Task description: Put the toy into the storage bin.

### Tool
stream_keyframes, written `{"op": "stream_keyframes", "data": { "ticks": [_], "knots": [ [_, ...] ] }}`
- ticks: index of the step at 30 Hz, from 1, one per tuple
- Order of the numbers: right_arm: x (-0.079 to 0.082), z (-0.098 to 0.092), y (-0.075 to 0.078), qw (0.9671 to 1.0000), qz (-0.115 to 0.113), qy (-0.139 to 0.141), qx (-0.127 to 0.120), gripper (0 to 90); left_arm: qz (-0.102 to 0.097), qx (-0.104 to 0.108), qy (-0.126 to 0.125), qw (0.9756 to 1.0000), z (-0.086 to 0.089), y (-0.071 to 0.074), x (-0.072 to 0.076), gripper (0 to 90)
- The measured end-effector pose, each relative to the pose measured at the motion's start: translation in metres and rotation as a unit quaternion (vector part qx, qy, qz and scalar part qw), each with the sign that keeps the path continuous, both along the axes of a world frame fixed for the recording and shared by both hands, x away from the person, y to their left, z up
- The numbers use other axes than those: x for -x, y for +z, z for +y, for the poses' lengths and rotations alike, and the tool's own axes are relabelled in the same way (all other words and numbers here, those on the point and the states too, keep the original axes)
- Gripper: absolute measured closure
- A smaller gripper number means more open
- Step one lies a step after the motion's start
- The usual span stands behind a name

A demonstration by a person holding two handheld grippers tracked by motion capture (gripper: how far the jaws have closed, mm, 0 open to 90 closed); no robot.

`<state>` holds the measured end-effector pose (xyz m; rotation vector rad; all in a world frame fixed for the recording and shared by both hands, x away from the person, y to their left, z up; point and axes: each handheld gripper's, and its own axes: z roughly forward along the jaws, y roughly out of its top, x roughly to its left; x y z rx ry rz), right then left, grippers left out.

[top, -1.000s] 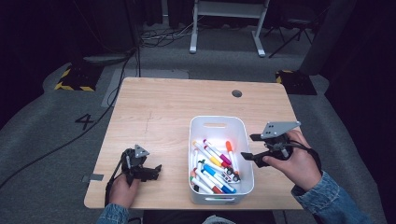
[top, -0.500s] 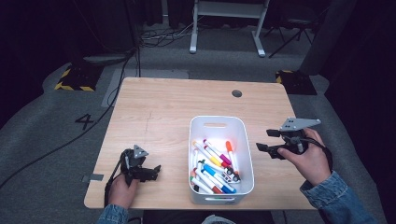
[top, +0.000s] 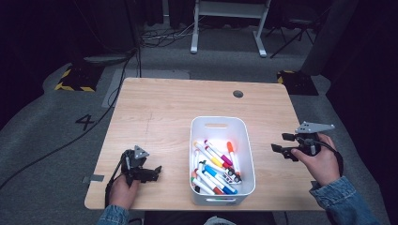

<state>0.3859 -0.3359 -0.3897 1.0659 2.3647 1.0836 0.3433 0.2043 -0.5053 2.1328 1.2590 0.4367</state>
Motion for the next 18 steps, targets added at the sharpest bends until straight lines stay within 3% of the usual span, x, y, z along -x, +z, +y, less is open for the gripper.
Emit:
{"op": "stream_keyframes", "data": {
  "ticks": [5, 11, 18],
  "knots": [
    [-0.001, -0.016, -0.013, 0.9997, 0.018, -0.019, 0.0, 29.6, 0.0, 0.0, 0.0, 1.0, 0.0, 0.0, 0.0, 0.0],
    [-0.004, -0.031, -0.035, 0.9984, 0.045, -0.024, 0.025, 28.6, 0.002, 0.0, -0.001, 1.0, 0.0, 0.0, -0.001, 0.0],
    [-0.003, -0.043, -0.061, 0.996, 0.075, -0.039, 0.03, 28.6, 0.002, 0.0, -0.001, 1.0, 0.0, 0.0, -0.001, 0.0]
  ]
}}
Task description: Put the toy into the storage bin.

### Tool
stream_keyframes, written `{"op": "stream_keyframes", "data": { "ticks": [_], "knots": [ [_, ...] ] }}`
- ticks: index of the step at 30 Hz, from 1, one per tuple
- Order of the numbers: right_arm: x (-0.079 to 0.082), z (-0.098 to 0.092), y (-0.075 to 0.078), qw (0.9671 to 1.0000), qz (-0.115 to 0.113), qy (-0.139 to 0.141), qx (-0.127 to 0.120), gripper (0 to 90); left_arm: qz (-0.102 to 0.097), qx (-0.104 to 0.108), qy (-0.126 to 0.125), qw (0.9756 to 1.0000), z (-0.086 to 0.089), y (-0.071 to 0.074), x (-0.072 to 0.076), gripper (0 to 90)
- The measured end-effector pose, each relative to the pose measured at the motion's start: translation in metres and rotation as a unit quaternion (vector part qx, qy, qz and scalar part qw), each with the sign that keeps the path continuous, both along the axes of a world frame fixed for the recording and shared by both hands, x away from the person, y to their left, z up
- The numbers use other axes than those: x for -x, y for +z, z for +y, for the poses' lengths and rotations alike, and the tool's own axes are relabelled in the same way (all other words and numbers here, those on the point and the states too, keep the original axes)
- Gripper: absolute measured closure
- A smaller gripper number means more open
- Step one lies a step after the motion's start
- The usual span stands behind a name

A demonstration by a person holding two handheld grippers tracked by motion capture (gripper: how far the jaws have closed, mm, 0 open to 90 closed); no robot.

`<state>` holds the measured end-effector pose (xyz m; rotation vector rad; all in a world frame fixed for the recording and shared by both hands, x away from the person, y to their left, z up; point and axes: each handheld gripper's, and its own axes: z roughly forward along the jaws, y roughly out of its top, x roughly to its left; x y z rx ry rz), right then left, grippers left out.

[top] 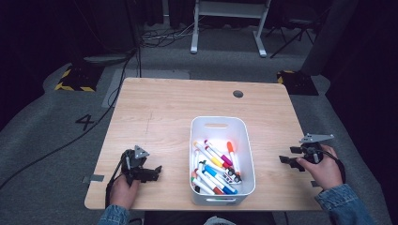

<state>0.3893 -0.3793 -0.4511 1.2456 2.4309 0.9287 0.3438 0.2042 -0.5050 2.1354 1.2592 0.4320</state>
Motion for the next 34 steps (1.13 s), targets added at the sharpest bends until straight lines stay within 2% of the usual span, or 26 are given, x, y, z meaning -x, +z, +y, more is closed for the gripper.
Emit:
{"op": "stream_keyframes", "data": {
  "ticks": [3, 9, 11, 14, 15, 19, 20, 34],
  "knots": [
    [0.001, -0.003, -0.012, 0.9998, 0.004, 0.008, 0.015, 28.6, 0.0, 0.0, 0.0, 1.0, 0.0, 0.0, 0.0, 0.0],
    [0.005, -0.004, -0.027, 0.9999, 0.008, 0.007, 0.014, 28.5, 0.0, 0.0, 0.0, 1.0, 0.0, 0.0, 0.0, 0.0],
    [0.006, -0.004, -0.034, 0.9997, 0.009, 0.009, 0.023, 25.5, 0.0, -0.001, 0.0, 1.0, 0.0, 0.0, 0.0, 0.0],
    [0.009, -0.002, -0.04, 0.9994, -0.019, 0.015, 0.026, 21.2, 0.0, 0.0, 0.0, 1.0, 0.0, 0.0, 0.0, 0.0],
    [0.009, -0.002, -0.041, 0.9994, -0.022, 0.013, 0.021, 19.2, 0.0, 0.0, 0.0, 1.0, 0.0, 0.0, 0.0, 0.0],
    [0.008, -0.003, -0.055, 0.9977, -0.068, 0.004, 0.0, 1.5, 0.0, 0.0, 0.0, 1.0, 0.0, 0.0, 0.0, 0.0],
    [0.007, -0.002, -0.054, 0.9981, -0.061, 0.003, -0.002, 0.9, 0.0, -0.001, 0.0, 1.0, 0.0, 0.0, 0.0, 0.0],
    [0.006, -0.001, -0.055, 0.9981, -0.062, -0.001, -0.002, 0.0, 0.0, -0.001, 0.0, 1.0, 0.0, 0.0, 0.0, 0.0]
  ]
}}
